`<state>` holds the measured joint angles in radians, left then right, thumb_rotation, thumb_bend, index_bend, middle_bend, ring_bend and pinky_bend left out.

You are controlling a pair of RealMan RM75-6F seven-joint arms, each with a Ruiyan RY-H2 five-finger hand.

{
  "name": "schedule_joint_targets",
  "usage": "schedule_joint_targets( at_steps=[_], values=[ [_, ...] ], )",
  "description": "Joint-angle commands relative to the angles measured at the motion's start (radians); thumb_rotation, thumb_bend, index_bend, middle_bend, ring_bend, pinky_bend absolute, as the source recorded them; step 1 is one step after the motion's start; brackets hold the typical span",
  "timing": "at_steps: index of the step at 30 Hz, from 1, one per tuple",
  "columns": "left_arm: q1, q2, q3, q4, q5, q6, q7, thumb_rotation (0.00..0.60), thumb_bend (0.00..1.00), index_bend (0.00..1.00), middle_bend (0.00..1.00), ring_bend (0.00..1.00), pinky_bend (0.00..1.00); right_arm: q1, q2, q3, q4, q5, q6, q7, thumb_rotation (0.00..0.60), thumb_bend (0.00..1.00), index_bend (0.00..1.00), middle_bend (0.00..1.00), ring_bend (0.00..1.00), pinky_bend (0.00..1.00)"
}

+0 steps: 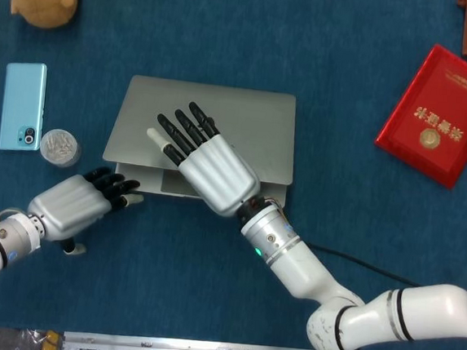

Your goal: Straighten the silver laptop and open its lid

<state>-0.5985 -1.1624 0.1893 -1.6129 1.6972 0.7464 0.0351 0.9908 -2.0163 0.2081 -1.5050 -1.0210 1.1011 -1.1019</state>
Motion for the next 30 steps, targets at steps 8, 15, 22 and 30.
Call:
schedule_joint_targets(
  at_steps=[8,15,22,30],
  values=[
    [-0.005,-0.005,0.013,0.003,-0.021,-0.005,0.024,0.600,0.17,0.00,0.00,0.00,0.00,0.002,0.020,0.010,-0.009,0.001,0.011,0.001,0.600,0.38,0.00,0.01,0.00,0.03],
    [-0.007,-0.006,0.016,-0.003,-0.032,-0.001,0.040,0.600,0.17,0.00,0.00,0.00,0.00,0.007,0.045,0.032,-0.022,0.006,0.017,0.006,0.600,0.38,0.00,0.01,0.00,0.03],
    [-0.010,-0.007,0.017,-0.011,-0.044,0.001,0.057,0.600,0.17,0.00,0.00,0.00,0.00,0.014,0.081,0.058,-0.028,0.012,0.026,0.009,0.600,0.38,0.00,0.01,0.00,0.03],
    [-0.014,-0.006,0.017,-0.019,-0.061,-0.003,0.069,0.600,0.17,0.00,0.00,0.00,0.00,0.022,0.112,0.091,-0.023,0.024,0.037,0.032,0.600,0.38,0.00,0.01,0.00,0.03]
  ],
)
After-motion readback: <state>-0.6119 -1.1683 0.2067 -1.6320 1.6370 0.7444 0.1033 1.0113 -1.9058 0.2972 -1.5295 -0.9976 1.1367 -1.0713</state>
